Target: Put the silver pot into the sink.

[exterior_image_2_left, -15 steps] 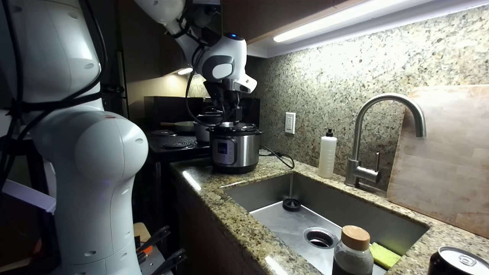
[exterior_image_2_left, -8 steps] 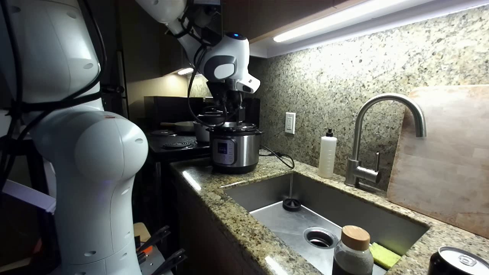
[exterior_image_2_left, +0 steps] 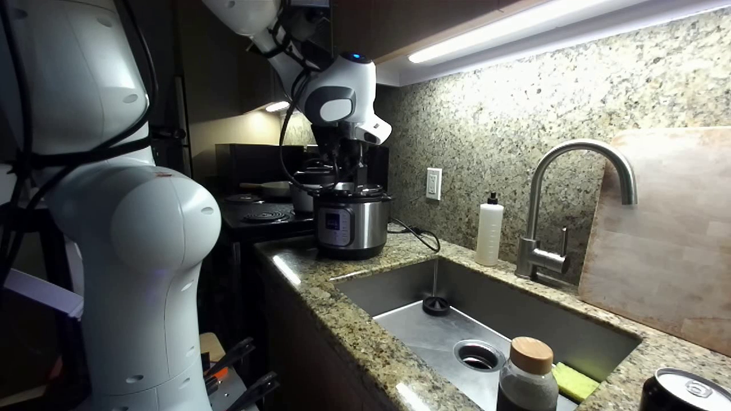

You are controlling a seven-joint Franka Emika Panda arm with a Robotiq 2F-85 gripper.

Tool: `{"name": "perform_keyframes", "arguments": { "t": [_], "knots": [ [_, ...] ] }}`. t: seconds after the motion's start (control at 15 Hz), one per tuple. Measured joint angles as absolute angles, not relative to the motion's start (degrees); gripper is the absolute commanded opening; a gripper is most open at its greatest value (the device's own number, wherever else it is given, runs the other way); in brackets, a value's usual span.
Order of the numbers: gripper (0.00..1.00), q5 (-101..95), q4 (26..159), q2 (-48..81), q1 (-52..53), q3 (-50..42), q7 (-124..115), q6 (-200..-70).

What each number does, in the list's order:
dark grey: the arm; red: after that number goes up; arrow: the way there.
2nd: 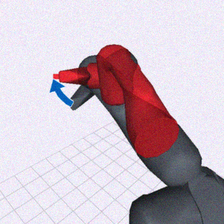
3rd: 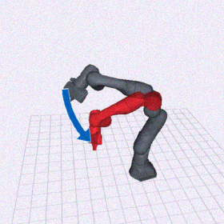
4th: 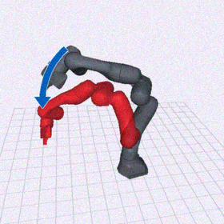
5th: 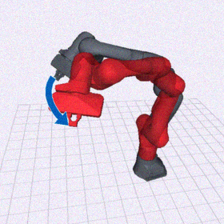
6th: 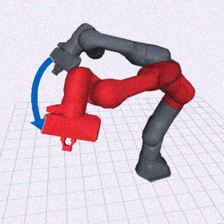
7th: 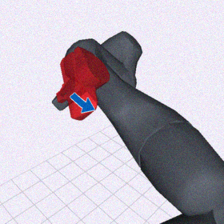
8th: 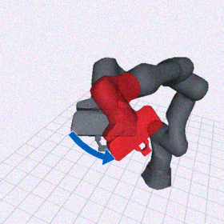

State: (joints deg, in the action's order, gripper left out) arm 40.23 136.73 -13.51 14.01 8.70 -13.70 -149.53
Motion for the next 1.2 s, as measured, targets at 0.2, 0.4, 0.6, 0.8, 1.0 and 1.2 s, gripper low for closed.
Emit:
{"name": "perform_keyframes", "arguments": {
  "t": [0.2, 0.4, 0.6, 0.8, 1.0, 1.2],
  "knots": [
    [1.0, 42.2, 137.5, -13.4, 14.2, 8.7, -13.6, -149.5],
    [1.0, 43.5, 137.6, -13.2, 14.4, 8.7, -13.4, -149.5],
    [1.0, 43.5, 137.6, -13.2, 14.4, 8.8, -13.4, -149.5],
    [1.0, 43.5, 137.7, -13.5, 14.4, 8.9, -13.4, -149.5],
    [1.0, 43.5, 137.7, -14.2, 14.4, 9.1, -13.4, -149.5],
    [1.0, 43.5, 138.0, -14.7, 14.4, 9.3, -13.3, -149.5]
  ]
}}
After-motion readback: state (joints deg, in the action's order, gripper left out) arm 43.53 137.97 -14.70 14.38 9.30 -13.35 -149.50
